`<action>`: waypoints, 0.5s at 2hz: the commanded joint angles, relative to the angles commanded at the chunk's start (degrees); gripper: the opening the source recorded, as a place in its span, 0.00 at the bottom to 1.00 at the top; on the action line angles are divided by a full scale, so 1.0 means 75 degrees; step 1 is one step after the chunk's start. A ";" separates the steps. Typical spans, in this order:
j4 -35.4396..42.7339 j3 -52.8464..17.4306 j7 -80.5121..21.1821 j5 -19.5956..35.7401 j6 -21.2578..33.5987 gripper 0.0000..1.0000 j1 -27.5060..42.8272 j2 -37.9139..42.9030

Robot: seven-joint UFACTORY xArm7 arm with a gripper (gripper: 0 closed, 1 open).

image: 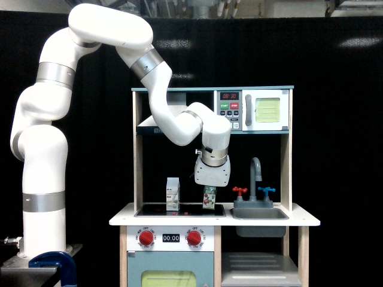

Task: Put the green box into the sink

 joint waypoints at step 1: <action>0.2194 0.0043 0.0012 -0.0641 0.1544 0.00 -0.1640 0.1473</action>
